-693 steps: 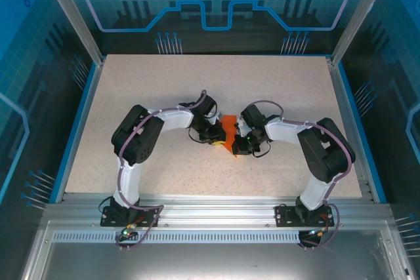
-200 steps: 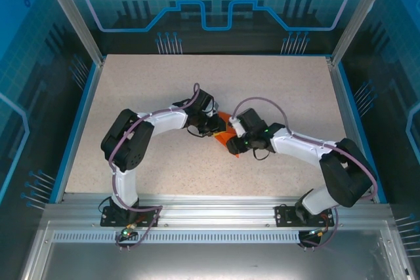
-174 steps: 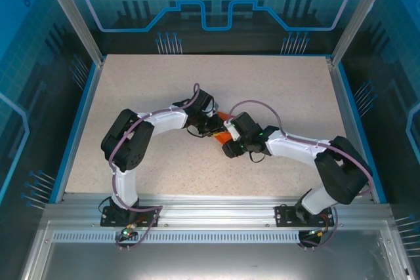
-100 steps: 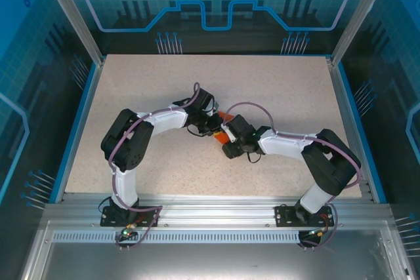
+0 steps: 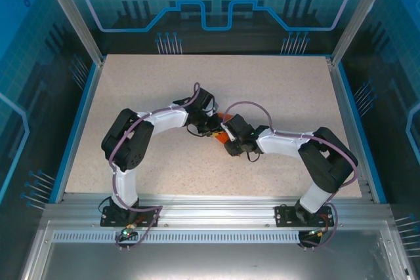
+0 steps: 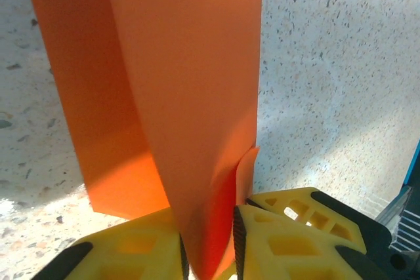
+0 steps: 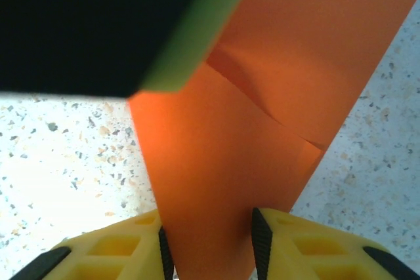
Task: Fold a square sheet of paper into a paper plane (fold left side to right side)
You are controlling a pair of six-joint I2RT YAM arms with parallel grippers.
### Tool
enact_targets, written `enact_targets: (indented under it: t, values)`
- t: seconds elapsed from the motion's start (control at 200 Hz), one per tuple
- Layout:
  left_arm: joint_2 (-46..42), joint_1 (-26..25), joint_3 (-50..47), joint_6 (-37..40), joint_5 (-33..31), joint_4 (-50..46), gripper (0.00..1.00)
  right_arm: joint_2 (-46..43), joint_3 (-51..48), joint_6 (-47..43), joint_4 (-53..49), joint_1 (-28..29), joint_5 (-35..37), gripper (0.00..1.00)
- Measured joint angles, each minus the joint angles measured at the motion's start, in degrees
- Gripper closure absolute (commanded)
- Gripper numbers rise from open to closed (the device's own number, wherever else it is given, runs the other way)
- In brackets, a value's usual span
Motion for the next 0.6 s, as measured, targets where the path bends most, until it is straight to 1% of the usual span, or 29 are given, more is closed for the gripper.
enact_targets:
  t: [0.035, 0.155, 0.325, 0.385, 0.47, 0.6]
  values:
    - [0.0, 0.0, 0.2, 0.4, -0.2, -0.7, 0.64, 0.0, 0.0, 0.1, 0.0, 0.0, 0.1, 0.70]
    - [0.1, 0.1, 1.0, 1.1, -1.0, -2.8, 0.62, 0.1, 0.1, 0.3, 0.1, 0.0, 0.2, 0.75]
    - [0.1, 1.0, 2.4, 2.6, -2.1, -5.4, 0.49, 0.1, 0.1, 0.7, 1.0, 0.0, 0.2, 0.84]
    - [0.0, 1.7, 2.5, 3.2, -2.2, -5.8, 0.42, 0.1, 0.1, 0.9, 1.5, -0.1, -0.1, 0.86]
    - [-0.7, 2.9, 2.5, 4.3, -2.4, -6.7, 0.35, 0.1, 0.2, 1.1, 2.4, -0.1, -0.8, 0.87]
    - [-3.4, 5.2, 2.5, 5.2, -3.0, -7.5, 0.28, 0.2, 0.8, 1.0, 3.4, -0.2, -1.8, 0.88]
